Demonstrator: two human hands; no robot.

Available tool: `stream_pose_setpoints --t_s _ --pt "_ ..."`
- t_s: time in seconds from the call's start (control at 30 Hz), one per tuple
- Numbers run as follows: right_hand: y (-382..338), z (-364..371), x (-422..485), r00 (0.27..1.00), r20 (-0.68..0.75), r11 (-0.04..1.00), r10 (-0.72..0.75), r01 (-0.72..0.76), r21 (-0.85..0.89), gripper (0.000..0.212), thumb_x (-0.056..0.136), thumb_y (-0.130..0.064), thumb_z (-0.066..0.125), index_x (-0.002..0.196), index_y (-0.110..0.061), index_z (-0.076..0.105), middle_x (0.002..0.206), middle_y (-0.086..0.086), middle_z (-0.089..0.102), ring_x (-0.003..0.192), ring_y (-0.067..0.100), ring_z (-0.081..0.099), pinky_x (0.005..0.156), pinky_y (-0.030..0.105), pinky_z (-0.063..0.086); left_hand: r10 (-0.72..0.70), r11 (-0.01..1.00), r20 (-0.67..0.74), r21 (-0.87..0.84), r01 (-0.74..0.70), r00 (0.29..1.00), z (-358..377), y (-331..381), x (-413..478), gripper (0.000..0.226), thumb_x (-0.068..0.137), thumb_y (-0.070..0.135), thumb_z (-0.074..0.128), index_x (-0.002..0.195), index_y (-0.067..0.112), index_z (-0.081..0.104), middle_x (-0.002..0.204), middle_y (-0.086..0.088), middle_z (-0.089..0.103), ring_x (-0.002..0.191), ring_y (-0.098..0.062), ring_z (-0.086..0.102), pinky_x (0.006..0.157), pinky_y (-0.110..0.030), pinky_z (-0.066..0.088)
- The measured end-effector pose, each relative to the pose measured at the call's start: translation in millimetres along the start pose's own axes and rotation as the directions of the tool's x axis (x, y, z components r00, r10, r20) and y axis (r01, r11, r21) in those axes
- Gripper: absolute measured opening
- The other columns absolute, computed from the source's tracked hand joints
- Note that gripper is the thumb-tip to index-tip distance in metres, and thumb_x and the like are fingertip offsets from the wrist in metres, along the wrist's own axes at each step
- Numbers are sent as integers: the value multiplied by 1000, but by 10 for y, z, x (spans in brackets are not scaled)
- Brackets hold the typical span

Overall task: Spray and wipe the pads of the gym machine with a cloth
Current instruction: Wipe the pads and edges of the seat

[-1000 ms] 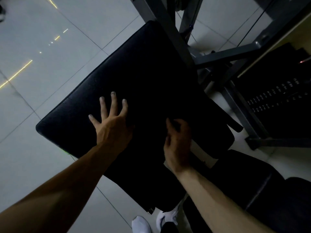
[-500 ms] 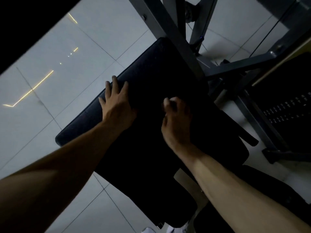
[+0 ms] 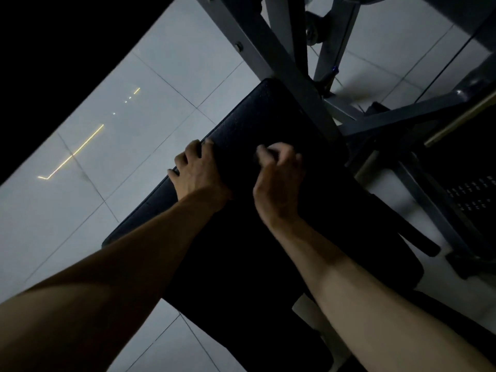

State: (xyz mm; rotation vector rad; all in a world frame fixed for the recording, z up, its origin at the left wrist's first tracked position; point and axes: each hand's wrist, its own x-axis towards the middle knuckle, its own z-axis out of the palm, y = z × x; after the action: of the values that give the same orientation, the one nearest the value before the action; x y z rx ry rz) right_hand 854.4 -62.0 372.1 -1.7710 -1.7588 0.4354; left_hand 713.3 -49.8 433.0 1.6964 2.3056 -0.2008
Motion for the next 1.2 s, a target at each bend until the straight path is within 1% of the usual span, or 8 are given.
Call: stream_pose_setpoints --t_s 0.1,0.2,0.4,0.57,0.67,0.9,1.07,1.2 --pt "-187 74 -233 937 173 952 -304 304 31 37 88 -16 61 123 -27 70 132 1 55 113 29 51 86 45 45 22 1000 -50 0 -22 999 15 -30 2 103 79 38 80 160 30 17 163 -3 21 145 -36 24 120 -60 23" --pt "21 29 59 858 208 881 -470 472 44 43 85 -10 55 121 -27 72 128 3 58 111 30 52 85 44 44 26 999 -45 23 -25 999 19 -51 -9 114 71 45 86 160 31 16 163 -2 21 144 -36 27 121 -58 25" --pt "202 -32 782 997 -42 998 -69 68 -15 41 90 -5 55 125 -17 72 125 11 58 104 36 54 84 53 51 24 999 5 35 -24 1000 -25 -27 -30 137 49 57 95 158 30 15 160 -2 22 141 -35 28 119 -59 28" --pt "-278 117 305 921 132 930 -366 360 69 34 92 -16 59 123 -26 70 118 6 58 101 31 53 80 44 45 -9 1000 9 26 9 1000 -79 43 -5 119 65 44 91 159 27 18 159 -6 24 141 -37 29 118 -58 29" --pt "-118 55 527 869 166 884 -465 465 43 32 94 -16 56 121 -26 71 116 5 57 99 29 51 79 41 43 -25 998 46 53 23 999 -116 79 3 128 56 45 97 156 26 20 155 -8 27 138 -37 31 116 -59 32" --pt "-80 -19 1003 999 26 997 -48 50 -61 41 91 -7 58 126 -26 69 127 6 54 109 30 50 90 43 48 -30 996 72 89 24 997 -140 102 18 134 47 47 100 153 25 22 151 -10 31 136 -38 34 112 -60 35" --pt "-282 65 683 852 267 890 -451 450 69 36 94 -24 52 126 -26 69 121 6 55 106 29 49 83 41 43 -48 995 70 91 42 996 -121 136 45 129 52 44 98 153 24 21 151 -11 31 135 -38 35 111 -57 37" --pt "-85 8 1165 939 187 948 -288 307 -81 43 95 -12 54 132 -30 66 128 7 52 114 32 47 95 46 44 -37 997 54 74 33 998 -66 122 9 135 52 47 98 156 24 16 156 -10 24 140 -38 30 114 -59 33"
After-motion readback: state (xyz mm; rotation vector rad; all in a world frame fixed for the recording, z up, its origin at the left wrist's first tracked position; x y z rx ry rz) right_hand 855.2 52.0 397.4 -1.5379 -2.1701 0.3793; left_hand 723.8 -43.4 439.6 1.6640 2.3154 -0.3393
